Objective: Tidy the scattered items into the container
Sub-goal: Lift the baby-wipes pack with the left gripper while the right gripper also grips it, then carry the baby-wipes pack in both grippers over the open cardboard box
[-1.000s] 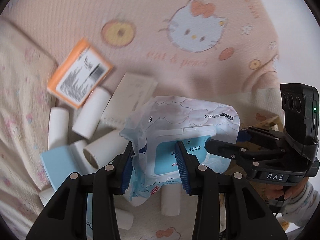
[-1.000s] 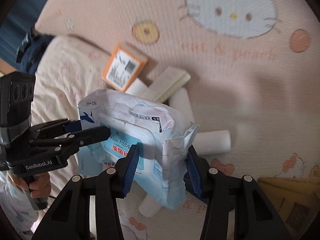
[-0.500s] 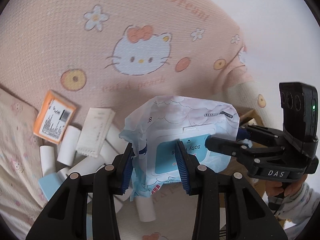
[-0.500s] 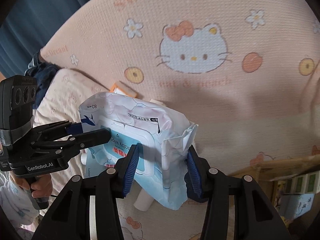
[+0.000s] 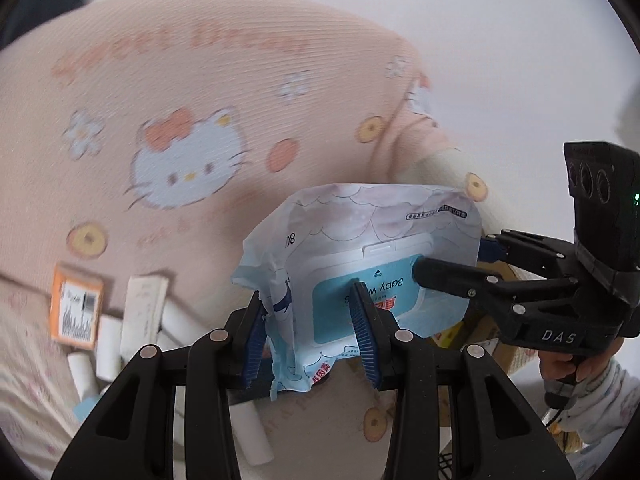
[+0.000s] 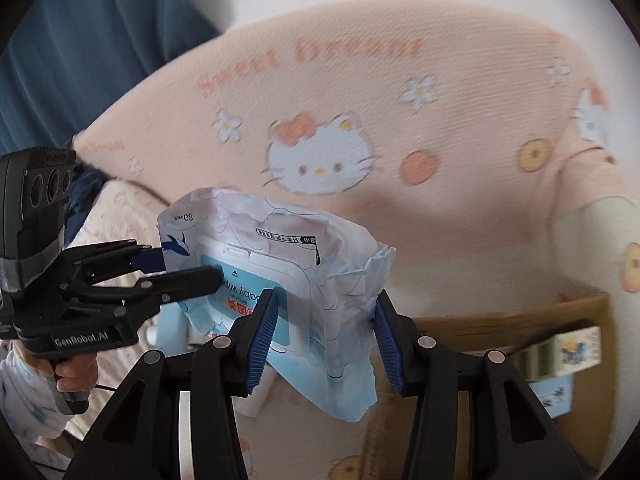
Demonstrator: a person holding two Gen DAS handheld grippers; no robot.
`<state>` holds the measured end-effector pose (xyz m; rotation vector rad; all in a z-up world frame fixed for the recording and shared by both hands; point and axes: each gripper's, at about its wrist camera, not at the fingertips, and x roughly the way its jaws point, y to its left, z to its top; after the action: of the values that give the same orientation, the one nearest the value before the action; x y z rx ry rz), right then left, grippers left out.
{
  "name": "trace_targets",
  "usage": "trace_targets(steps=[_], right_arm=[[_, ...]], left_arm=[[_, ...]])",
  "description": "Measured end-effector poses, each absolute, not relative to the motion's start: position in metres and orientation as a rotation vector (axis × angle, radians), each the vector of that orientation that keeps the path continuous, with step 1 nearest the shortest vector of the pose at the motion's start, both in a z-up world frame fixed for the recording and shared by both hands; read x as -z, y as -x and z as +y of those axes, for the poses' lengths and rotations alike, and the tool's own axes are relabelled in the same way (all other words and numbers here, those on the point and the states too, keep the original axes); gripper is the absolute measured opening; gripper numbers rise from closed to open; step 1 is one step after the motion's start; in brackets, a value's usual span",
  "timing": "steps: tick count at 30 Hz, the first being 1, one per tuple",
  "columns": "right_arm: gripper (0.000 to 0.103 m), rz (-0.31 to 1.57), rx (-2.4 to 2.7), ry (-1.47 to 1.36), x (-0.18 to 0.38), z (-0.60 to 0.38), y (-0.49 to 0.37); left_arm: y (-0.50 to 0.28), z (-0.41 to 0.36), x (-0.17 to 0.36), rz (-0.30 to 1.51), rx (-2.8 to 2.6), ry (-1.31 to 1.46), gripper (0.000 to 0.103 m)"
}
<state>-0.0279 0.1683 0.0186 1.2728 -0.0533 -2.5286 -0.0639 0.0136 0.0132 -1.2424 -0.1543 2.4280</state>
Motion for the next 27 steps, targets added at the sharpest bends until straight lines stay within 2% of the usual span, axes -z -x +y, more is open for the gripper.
trace_targets(steps=[10,27], right_arm=[[0.046,-0.129,2.582,-1.373,-0.02,0.223,0.014],[0.047,-0.227,2.6,-1.527,-0.004,0.293,-0.02]], left_arm=[[0.07,0.085,-0.002,0.051,-2.309,1.308,0.044],[0.063,0.165,0.008,0.174,-2.158,1.321,0.044]])
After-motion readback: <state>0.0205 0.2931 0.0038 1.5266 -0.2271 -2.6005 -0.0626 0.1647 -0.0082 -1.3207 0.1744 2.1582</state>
